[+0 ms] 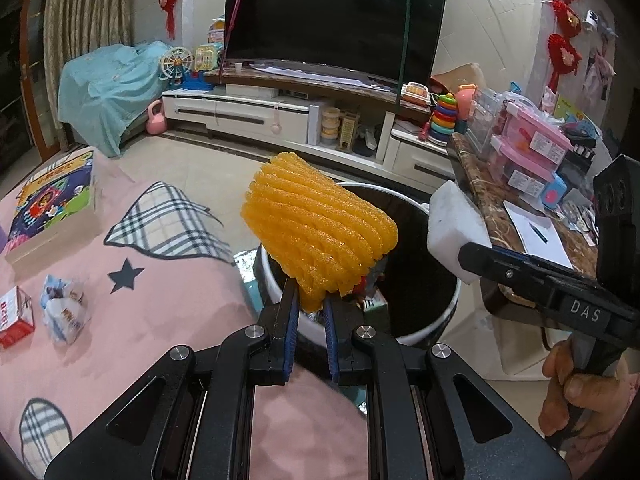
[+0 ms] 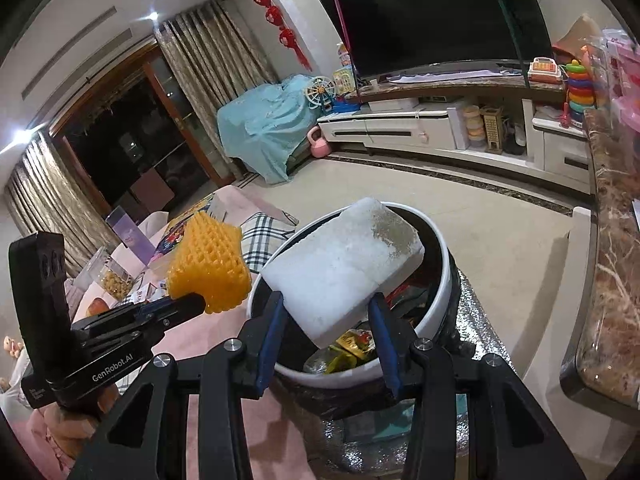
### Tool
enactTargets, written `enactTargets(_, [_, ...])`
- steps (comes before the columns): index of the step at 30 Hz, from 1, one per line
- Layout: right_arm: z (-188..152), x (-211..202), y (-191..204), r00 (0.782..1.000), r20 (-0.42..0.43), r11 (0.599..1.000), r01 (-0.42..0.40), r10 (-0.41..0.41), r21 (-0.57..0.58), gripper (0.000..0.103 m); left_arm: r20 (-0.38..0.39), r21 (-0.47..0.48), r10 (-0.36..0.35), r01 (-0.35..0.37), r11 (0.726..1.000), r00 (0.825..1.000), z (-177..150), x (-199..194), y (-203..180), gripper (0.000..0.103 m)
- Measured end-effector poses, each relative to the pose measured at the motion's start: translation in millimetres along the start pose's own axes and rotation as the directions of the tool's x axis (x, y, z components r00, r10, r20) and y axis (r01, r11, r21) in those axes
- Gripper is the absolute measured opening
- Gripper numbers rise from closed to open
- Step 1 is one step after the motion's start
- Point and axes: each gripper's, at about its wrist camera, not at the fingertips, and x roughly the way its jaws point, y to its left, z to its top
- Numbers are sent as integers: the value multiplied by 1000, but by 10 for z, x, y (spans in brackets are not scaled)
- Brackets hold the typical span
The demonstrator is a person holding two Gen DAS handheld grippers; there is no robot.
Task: Collect trash
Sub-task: 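Carry the orange mesh sleeve and white foam block in both grippers over the bin, then open both grippers to drop the mesh sleeve and foam block into the bin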
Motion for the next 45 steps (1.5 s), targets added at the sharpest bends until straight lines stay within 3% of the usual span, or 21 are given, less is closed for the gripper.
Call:
enactTargets(39, [195, 296, -148, 998, -62, 1000, 16, -16, 2, 48, -87, 65, 25, -20, 998, 996, 206, 537, -118, 14])
enactTargets(42, [202, 295, -184, 998, -63, 1000, 24, -23, 20, 52, -98, 73, 43, -36, 997, 994, 194, 556, -110, 29])
enactTargets(43, [207, 290, -194, 998, -61, 999, 26, -24, 25, 54, -100, 74, 50, -42, 996, 994, 184, 560, -107, 39])
enactTargets(45, [206, 270, -198, 998, -55, 999, 25, -23, 33, 66, -92, 75, 50, -43, 996, 994, 165, 544, -99, 45])
